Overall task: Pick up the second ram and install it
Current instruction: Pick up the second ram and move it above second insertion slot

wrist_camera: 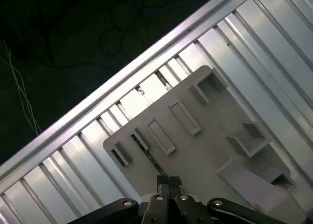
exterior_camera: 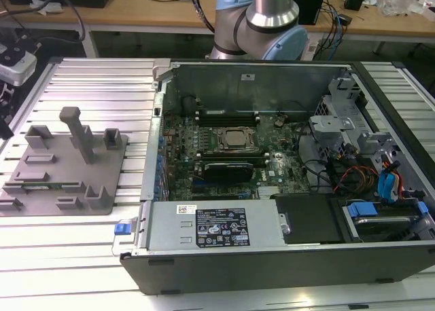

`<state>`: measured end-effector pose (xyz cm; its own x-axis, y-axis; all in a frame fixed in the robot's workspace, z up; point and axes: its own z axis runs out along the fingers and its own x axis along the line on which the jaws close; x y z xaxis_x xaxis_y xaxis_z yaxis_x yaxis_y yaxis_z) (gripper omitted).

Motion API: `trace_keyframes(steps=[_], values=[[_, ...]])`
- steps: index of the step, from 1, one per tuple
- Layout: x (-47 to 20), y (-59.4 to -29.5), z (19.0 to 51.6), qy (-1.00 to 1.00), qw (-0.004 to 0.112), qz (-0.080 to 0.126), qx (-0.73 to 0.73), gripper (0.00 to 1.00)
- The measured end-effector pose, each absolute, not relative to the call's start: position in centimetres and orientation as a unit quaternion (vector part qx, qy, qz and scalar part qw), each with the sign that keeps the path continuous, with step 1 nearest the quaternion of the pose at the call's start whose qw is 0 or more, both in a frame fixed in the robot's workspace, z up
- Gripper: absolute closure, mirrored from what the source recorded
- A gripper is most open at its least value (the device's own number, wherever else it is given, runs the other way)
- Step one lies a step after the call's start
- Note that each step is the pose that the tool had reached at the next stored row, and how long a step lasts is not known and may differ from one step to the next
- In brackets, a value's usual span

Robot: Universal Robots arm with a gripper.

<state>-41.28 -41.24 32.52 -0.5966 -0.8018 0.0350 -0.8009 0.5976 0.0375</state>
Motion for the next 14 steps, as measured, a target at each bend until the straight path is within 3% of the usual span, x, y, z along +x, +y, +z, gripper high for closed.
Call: trace_keyframes(steps=[14], values=[[-41.28,-41.24,32.29,-0.764,0.025,-0.003,0.645,0.92]])
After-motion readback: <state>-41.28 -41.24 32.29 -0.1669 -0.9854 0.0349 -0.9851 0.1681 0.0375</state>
